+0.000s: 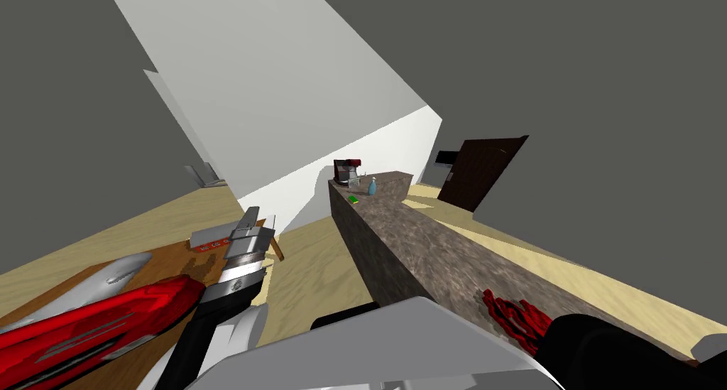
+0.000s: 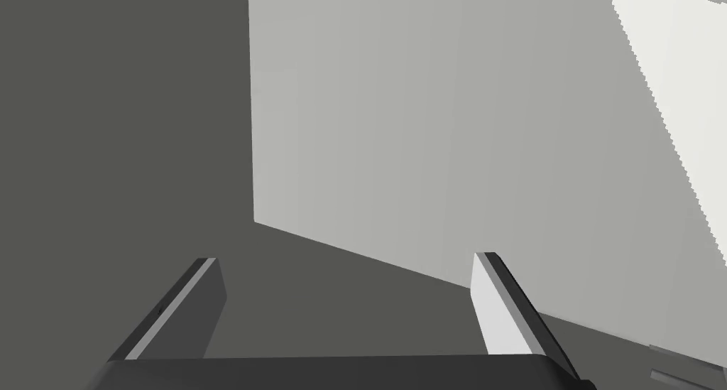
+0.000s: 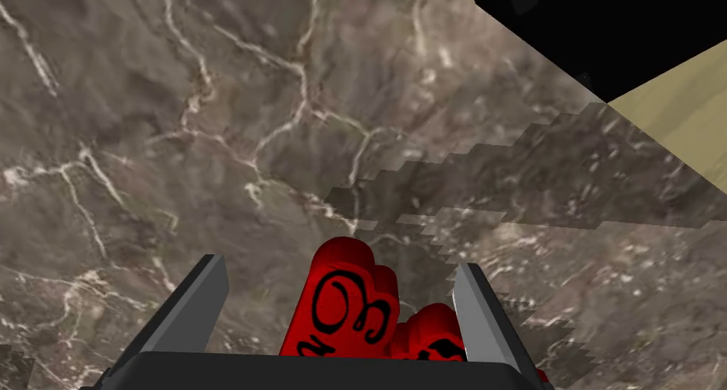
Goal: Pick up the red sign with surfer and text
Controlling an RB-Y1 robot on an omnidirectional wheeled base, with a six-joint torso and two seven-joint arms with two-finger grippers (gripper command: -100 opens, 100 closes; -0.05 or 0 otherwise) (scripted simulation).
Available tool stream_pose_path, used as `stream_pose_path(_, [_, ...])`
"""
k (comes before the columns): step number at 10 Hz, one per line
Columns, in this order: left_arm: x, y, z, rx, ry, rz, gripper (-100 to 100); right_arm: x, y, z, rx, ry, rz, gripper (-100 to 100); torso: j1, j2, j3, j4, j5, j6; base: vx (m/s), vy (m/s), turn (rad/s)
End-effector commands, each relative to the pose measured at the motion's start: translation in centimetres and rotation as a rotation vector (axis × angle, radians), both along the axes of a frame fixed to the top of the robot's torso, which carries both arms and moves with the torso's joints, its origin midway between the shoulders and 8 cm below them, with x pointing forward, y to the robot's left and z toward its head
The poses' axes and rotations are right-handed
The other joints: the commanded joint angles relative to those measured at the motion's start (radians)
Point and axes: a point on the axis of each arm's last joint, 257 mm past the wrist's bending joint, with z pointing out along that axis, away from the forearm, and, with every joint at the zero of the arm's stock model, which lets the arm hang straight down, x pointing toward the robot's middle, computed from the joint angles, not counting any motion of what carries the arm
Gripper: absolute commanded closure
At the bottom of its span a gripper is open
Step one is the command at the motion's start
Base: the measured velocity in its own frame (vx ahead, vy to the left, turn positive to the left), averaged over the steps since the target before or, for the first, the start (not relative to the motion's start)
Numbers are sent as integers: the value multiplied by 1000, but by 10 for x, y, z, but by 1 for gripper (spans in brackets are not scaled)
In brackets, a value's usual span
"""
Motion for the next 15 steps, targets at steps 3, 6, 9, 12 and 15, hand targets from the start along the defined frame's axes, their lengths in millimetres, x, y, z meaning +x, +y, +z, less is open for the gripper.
stream_pose_path(3, [0, 0, 0, 0, 0, 0, 0, -3, 6, -10, -2, -3, -81, -100, 2, 10, 6, 2, 1, 0, -124, -8, 262])
stream_pose_path(6, [0, 0, 0, 0, -1, 0, 0, -6, 13, -22, -3, -5, -182, -100, 2, 17, 10, 4, 1, 0, -214, 0, 353])
stream_pose_path(9, [0, 0, 0, 0, 0, 0, 0, -5, 15, -23, -3, -5, -191, 100, 2, 10, 6, 3, 1, 1, -76, 12, 68])
stream_pose_path(12, [0, 0, 0, 0, 0, 0, 0, -5, 15, -23, -2, -5, -191, 100, 0, 4, 3, 1, 0, 1, -2, 1, 1])
stream_pose_path(15, [0, 0, 0, 0, 0, 0, 0, -5, 12, -19, -3, -5, -162, 100, 0, 4, 2, 1, 0, 1, 35, -3, -96])
